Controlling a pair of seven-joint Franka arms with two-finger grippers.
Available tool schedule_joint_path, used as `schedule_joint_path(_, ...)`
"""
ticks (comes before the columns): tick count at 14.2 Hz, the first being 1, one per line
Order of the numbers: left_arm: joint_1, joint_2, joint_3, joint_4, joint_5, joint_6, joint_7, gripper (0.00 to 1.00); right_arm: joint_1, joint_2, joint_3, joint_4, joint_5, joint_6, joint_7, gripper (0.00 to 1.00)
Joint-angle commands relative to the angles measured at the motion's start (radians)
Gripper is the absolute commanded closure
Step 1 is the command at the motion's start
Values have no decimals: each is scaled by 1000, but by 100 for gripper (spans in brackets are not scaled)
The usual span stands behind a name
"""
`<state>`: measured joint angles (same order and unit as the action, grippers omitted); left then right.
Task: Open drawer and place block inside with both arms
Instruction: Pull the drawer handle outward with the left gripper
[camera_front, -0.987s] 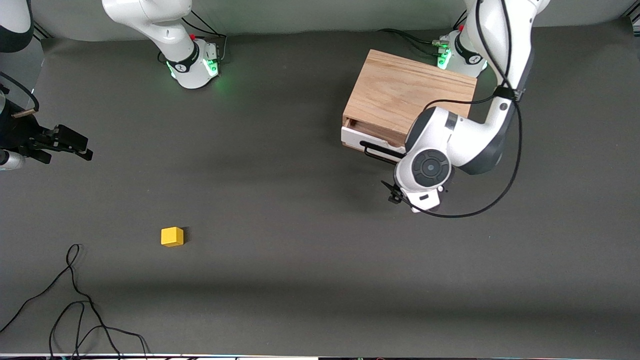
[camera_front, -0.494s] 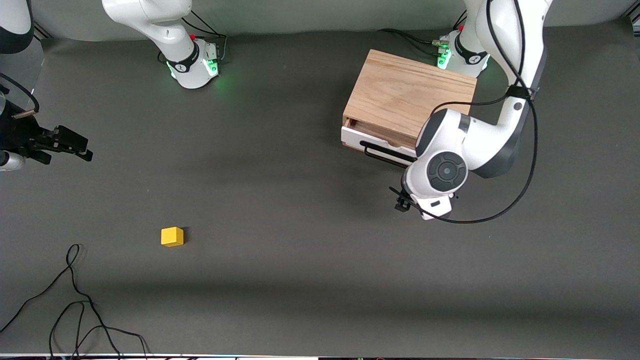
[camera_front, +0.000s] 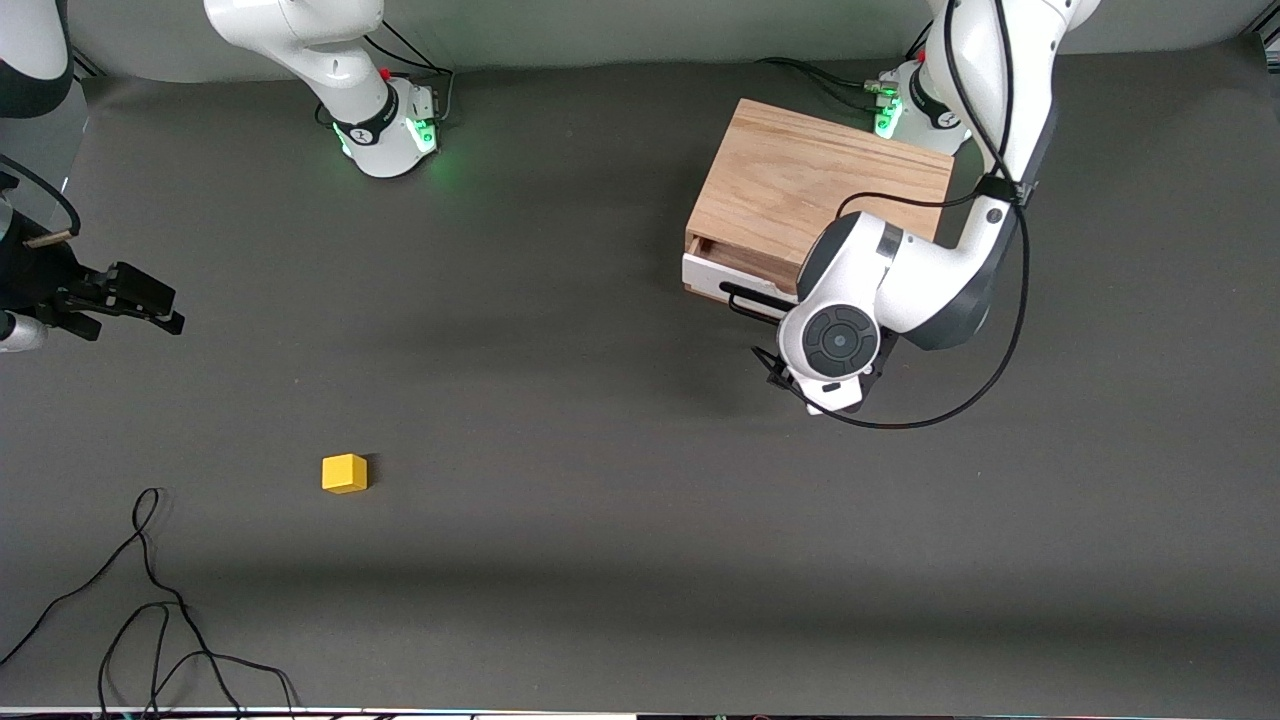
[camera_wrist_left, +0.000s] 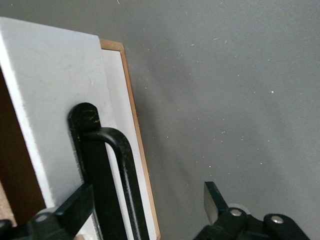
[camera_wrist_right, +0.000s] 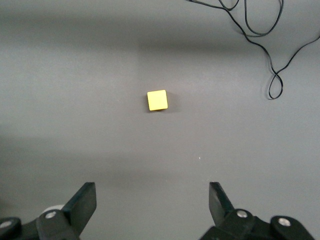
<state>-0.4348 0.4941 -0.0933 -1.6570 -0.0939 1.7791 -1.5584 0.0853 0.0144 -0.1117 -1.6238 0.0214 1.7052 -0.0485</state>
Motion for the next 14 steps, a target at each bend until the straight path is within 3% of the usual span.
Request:
schedule_joint_path(1,-7,21,4,-15,-6,10,8,1,-5,16,7,2,-6,25,15,0)
schedule_joint_path(14,8,50,6,43,-6,43,8,1,-2,47,15,4,-8,36,21,0)
